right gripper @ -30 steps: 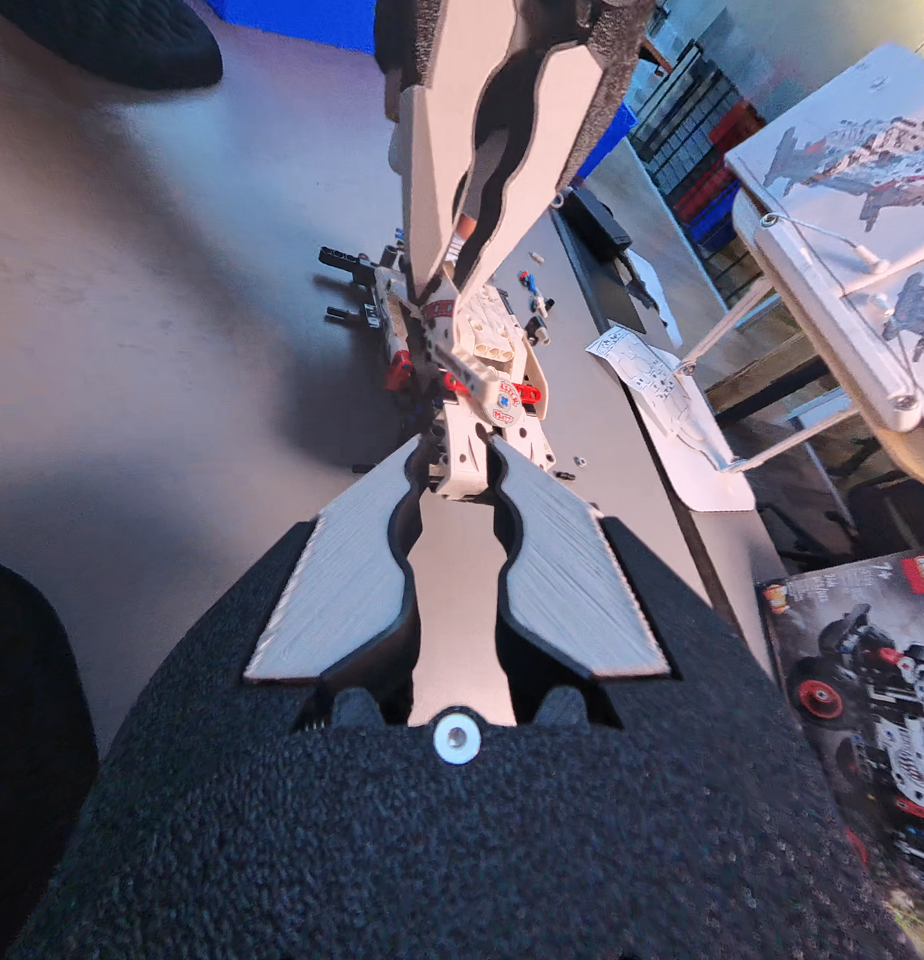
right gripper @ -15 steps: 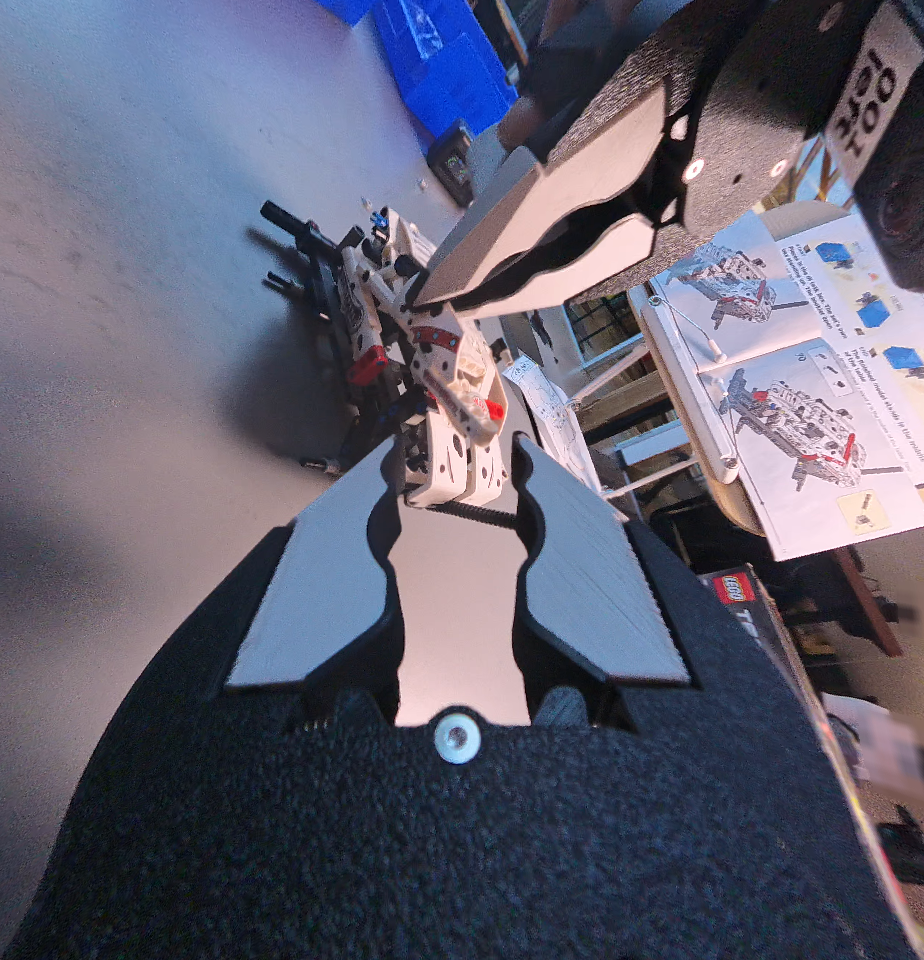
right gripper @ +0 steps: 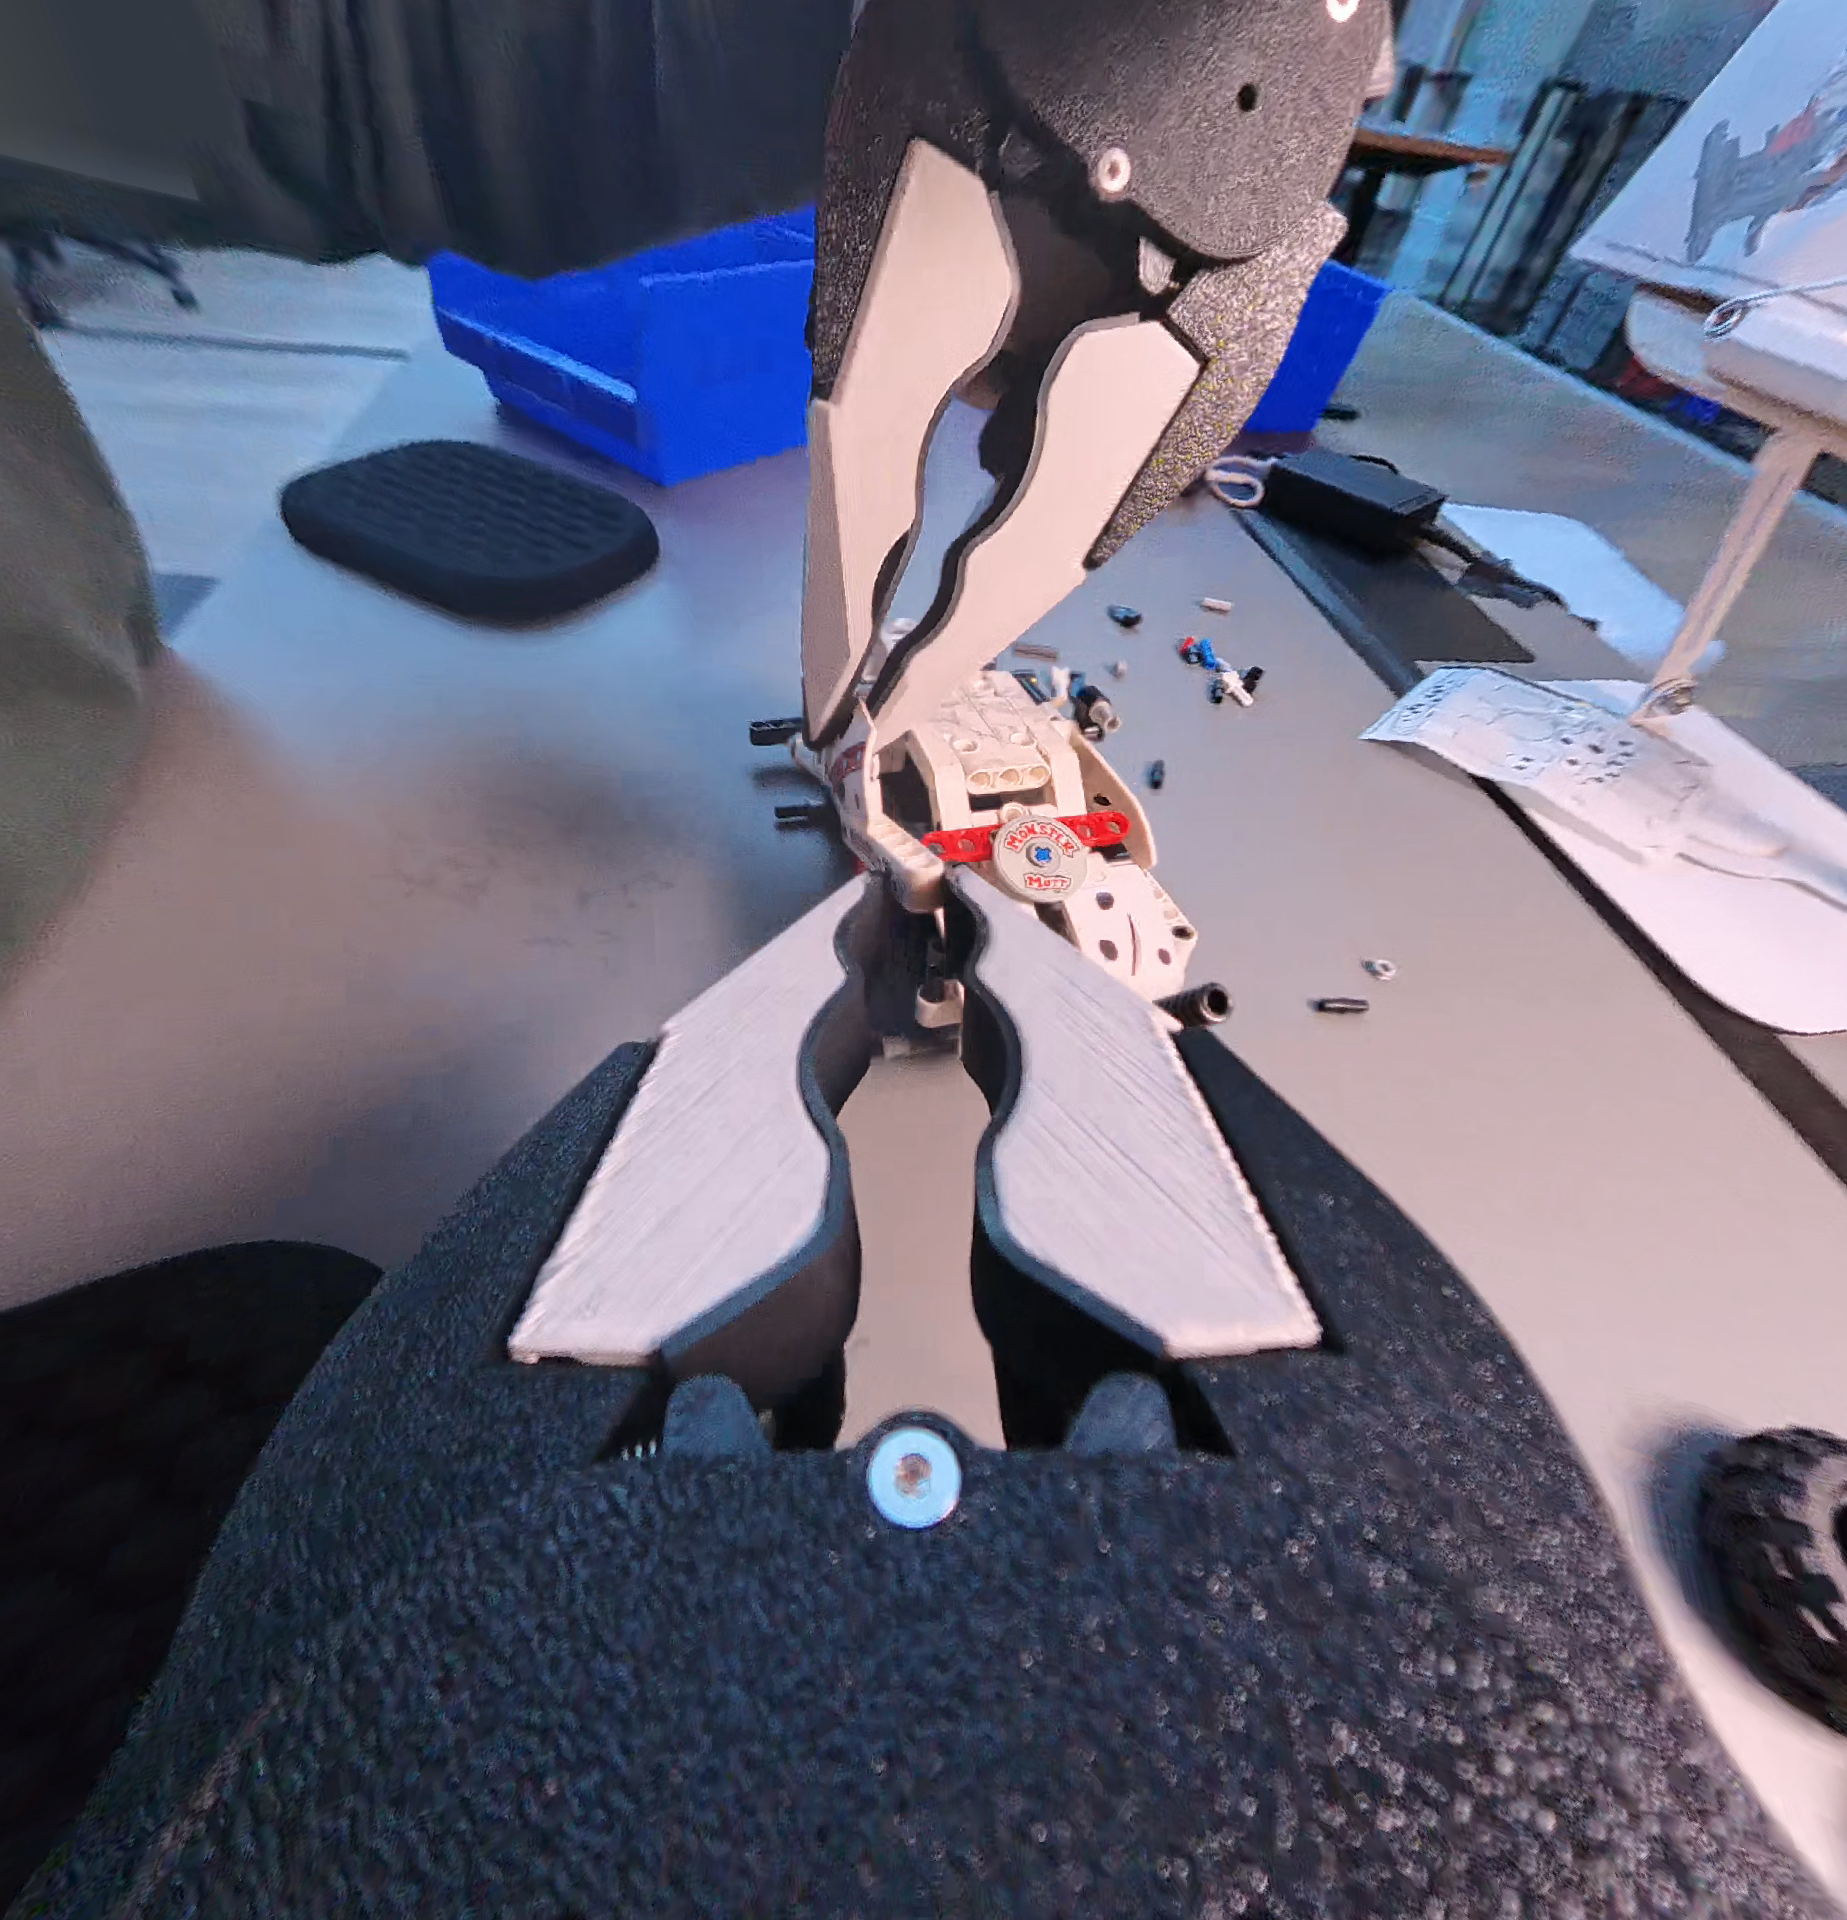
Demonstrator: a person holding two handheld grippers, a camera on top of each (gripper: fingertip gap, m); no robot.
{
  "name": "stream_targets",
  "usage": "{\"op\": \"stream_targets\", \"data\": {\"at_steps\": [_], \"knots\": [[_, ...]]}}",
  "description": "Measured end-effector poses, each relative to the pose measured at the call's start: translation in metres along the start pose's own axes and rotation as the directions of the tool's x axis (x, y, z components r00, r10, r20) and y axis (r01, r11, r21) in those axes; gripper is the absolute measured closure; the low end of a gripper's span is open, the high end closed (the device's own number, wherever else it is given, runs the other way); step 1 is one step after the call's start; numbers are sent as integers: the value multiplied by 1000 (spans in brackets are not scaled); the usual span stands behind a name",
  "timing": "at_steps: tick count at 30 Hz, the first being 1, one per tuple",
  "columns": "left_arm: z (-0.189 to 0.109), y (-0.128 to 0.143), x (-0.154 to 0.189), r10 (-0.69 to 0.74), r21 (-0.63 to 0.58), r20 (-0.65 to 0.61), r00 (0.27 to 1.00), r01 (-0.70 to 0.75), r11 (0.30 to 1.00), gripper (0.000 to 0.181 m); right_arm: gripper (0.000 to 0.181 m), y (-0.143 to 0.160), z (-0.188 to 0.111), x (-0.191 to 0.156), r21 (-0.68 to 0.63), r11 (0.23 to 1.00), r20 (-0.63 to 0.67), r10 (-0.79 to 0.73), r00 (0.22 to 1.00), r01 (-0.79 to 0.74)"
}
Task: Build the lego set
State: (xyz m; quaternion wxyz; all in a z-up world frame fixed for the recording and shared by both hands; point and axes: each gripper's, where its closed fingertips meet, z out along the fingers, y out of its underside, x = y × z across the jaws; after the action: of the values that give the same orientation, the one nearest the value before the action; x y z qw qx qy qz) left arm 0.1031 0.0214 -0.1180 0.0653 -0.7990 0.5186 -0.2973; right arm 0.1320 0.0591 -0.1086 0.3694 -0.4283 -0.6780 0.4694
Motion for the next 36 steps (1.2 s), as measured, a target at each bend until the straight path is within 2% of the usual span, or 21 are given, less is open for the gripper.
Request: {"op": "stream_targets", "data": {"at_steps": [3,6,10,12,14,17,20,24,27,29,34,36], "knots": [[2,-1,5,-14,87,-18,1000,16,996,167,172,-5,-2,-3,69,994,64,85,994,-90],[-2,-4,10,-41,238,-12,999,43,970,157,173,-10,-1,-9,136,981,93,129,987,-141],[-9,-1,15,-47,353,-1,999,44,935,161,174,-25,4,-17,230,955,156,156,975,-189],[-14,1,16,-52,361,21,998,41,932,176,174,-28,7,-18,243,950,176,158,972,-198],[-18,5,16,-76,317,37,996,61,946,178,174,-23,12,-16,212,963,145,137,980,-166],[-20,11,17,-105,171,64,992,93,981,180,173,-15,20,-15,148,984,99,89,991,-103],[-16,11,9,-135,37,93,986,132,991,180,173,3,24,-7,9,1000,5,-4,1000,4],[-6,5,-3,-170,-40,81,982,174,984,180,172,22,16,3,-174,970,-122,-190,974,167],[2,7,-6,-202,-63,51,978,205,977,180,160,23,6,5,-246,920,-187,-355,916,306],[2,9,-8,-227,-68,36,973,229,971,180,154,21,2,3,-287,863,-211,-481,851,417],[0,11,-10,-282,-71,4,960,281,957,180,147,32,16,2,-387,685,-226,-720,656,618],[1,11,-11,-289,-80,4,957,288,954,180,147,34,21,4,-393,653,-245,-753,611,647]]}}
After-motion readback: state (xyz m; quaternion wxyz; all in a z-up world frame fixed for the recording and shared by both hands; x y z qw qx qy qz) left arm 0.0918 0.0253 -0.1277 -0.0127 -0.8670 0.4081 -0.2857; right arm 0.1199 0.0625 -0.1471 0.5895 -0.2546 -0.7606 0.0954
